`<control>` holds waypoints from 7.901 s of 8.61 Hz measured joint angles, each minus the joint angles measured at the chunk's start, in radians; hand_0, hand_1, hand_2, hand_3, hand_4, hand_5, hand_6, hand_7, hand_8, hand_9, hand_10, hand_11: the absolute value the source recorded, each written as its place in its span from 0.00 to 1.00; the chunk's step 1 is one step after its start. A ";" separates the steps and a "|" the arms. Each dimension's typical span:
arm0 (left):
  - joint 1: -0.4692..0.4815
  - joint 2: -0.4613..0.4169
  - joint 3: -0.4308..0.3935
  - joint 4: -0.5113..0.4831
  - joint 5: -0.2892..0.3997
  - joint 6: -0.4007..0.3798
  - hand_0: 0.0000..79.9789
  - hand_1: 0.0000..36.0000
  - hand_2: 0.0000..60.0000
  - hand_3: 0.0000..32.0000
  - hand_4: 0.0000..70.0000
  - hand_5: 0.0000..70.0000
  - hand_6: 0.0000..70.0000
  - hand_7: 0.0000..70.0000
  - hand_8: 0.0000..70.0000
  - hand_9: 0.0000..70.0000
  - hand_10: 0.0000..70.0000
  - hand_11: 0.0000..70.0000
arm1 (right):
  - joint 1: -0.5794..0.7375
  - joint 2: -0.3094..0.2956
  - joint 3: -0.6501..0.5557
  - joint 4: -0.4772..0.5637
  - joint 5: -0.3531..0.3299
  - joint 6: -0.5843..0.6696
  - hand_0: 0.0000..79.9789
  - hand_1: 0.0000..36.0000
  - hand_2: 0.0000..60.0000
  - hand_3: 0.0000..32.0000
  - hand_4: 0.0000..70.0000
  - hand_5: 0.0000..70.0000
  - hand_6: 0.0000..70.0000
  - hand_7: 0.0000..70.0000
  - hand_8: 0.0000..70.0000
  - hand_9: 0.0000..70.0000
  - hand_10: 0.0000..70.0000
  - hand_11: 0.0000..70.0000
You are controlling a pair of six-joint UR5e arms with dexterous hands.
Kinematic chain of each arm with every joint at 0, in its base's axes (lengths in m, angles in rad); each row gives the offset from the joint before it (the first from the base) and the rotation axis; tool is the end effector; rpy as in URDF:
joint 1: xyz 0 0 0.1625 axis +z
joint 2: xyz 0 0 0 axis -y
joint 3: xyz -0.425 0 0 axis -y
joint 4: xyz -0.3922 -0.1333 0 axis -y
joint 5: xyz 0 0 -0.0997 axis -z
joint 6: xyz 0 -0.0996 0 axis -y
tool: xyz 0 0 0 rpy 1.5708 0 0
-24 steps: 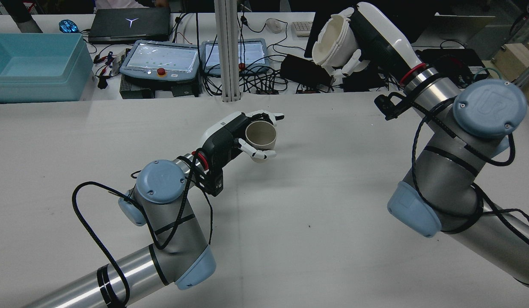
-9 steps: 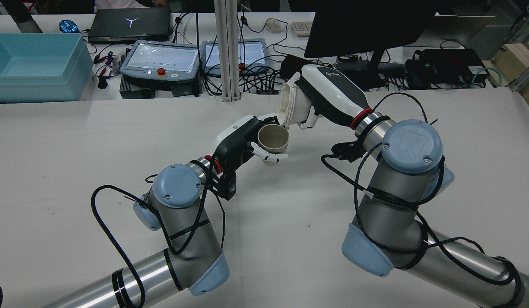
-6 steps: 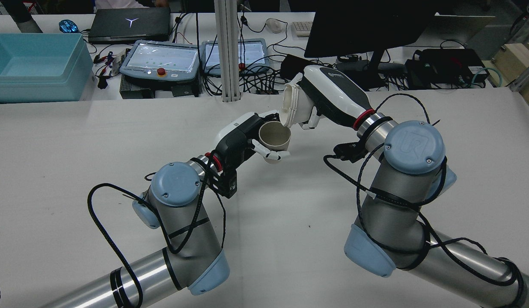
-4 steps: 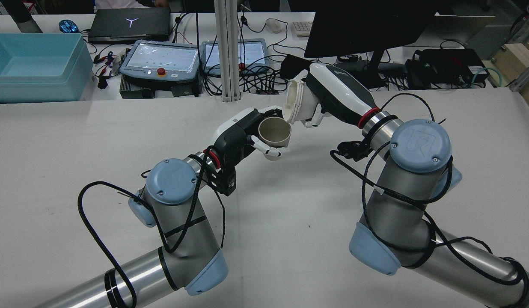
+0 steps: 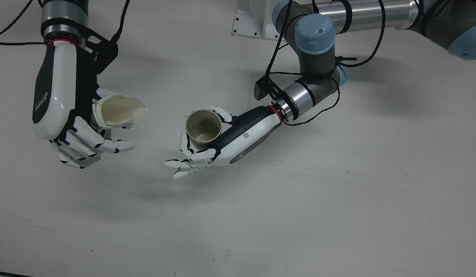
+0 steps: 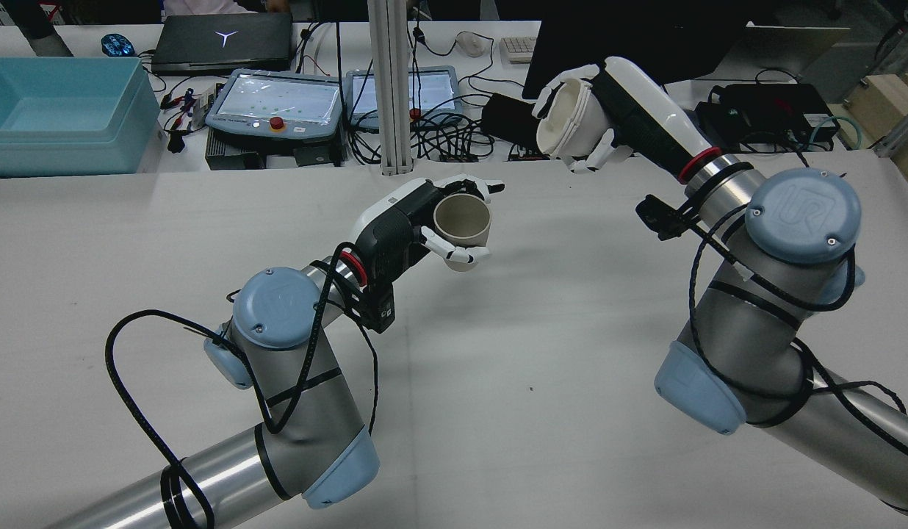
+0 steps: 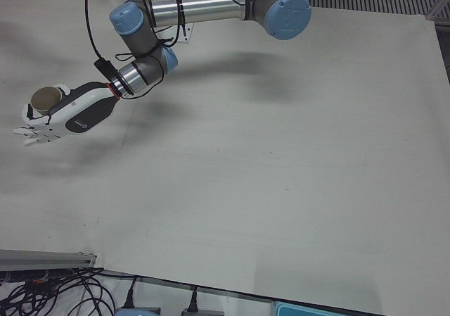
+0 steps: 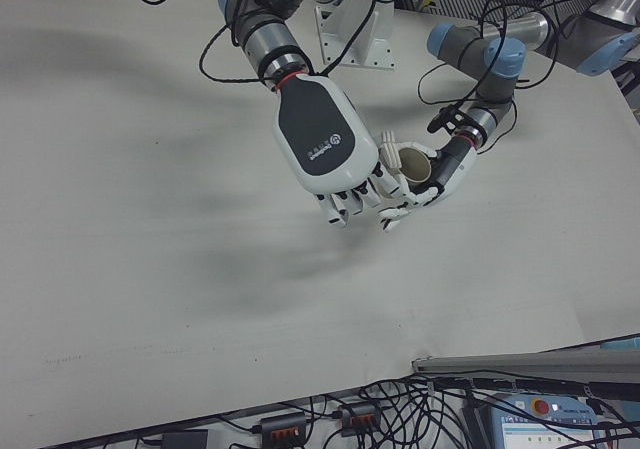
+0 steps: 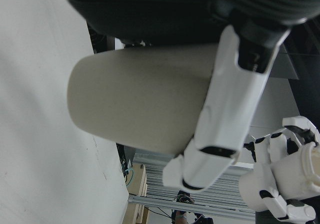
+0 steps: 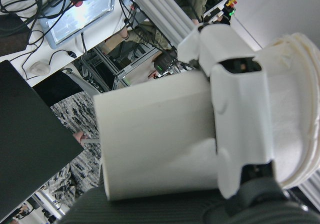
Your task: Pour water
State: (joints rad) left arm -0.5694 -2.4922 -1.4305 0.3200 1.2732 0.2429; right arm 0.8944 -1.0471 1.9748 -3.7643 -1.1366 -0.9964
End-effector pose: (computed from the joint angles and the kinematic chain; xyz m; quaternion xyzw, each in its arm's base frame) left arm 0.5412 -0.5394 0.1903 -0.2387 0.8098 -0.4968 0.2012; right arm -0.2163 -0.5494 0.2847 0.2512 -0.7570 0.5160 0.3123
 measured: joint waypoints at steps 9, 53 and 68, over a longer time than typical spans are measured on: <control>-0.234 0.252 -0.214 0.021 0.153 -0.043 1.00 1.00 1.00 0.00 0.55 1.00 0.29 0.20 0.18 0.09 0.09 0.19 | 0.413 -0.314 0.019 0.275 -0.124 0.541 1.00 1.00 1.00 0.00 0.54 0.48 1.00 1.00 1.00 1.00 0.74 1.00; -0.450 0.730 0.297 -0.795 0.280 0.068 1.00 0.79 0.00 0.00 0.56 0.00 0.27 0.22 0.16 0.07 0.06 0.14 | 0.489 -0.462 -0.772 1.092 -0.277 0.648 1.00 1.00 1.00 0.00 0.57 0.48 1.00 1.00 1.00 1.00 0.84 1.00; -0.603 0.740 0.292 -0.786 0.295 -0.008 0.64 0.06 0.00 0.03 0.36 0.00 0.16 0.11 0.07 0.00 0.00 0.00 | 0.375 -0.371 -0.828 1.088 -0.114 0.609 1.00 1.00 1.00 0.00 0.61 0.48 1.00 1.00 1.00 1.00 0.92 1.00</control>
State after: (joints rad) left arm -1.1721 -1.7519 -1.1387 -0.4662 1.5683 0.2349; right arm 1.2697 -1.4178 1.1465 -2.6761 -1.2511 -0.3875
